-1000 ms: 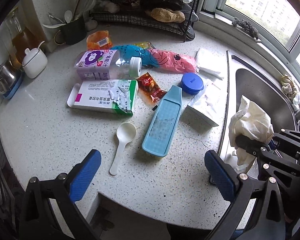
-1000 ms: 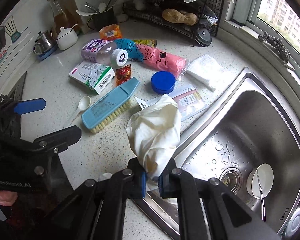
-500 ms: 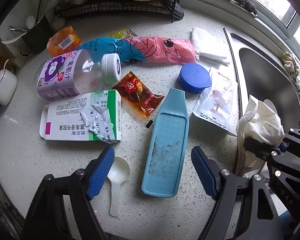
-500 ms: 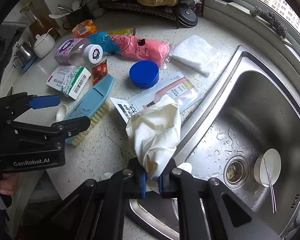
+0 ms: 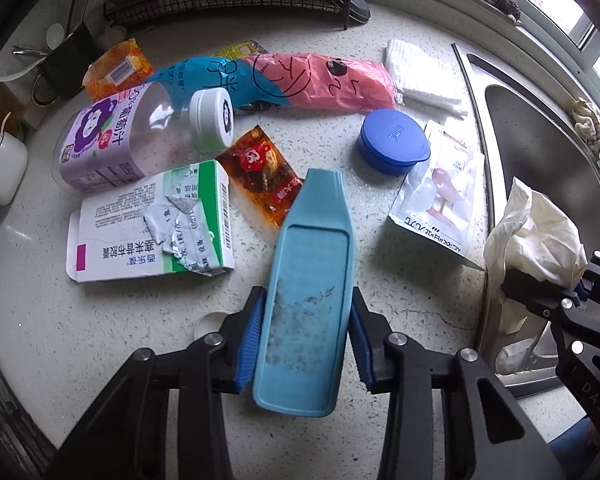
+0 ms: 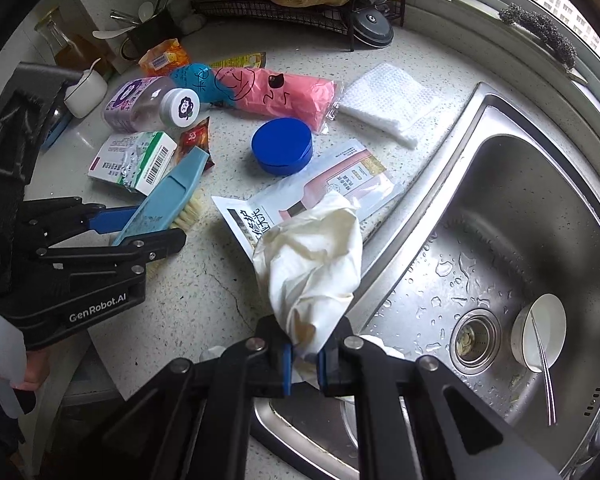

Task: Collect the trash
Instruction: 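Grasp the blue brush with the left gripper while the right gripper holds the tissue, then carry the brush and tissue down into the cabinet over the red bin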

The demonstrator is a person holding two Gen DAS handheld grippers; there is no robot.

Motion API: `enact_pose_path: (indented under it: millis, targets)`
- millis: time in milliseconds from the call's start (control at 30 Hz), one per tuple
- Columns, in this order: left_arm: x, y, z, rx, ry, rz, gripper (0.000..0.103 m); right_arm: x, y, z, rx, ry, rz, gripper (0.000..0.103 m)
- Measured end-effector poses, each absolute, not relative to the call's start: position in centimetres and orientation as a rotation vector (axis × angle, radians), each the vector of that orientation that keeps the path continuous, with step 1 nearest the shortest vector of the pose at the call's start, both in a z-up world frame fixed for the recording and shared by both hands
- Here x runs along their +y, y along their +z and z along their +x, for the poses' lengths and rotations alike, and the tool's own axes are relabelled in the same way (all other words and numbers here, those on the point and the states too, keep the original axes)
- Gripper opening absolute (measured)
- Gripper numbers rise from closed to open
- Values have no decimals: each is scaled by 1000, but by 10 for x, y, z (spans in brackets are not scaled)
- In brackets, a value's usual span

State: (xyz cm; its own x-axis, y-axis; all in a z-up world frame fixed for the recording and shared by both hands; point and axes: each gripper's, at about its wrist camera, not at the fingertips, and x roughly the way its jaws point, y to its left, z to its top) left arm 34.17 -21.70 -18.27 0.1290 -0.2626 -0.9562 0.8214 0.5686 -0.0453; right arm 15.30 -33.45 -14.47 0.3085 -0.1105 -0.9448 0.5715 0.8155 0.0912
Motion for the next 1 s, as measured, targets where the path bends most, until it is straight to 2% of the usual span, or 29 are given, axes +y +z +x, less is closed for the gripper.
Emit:
enact_pose_path:
  millis: [500, 1000]
  targets:
    - [-143, -115, 271, 1095, -707, 413, 37, -303, -98, 126, 1081, -281, 318, 8]
    - [-45, -100, 173, 1105, -385, 222, 37, -227, -87, 94, 1079, 48, 134, 8]
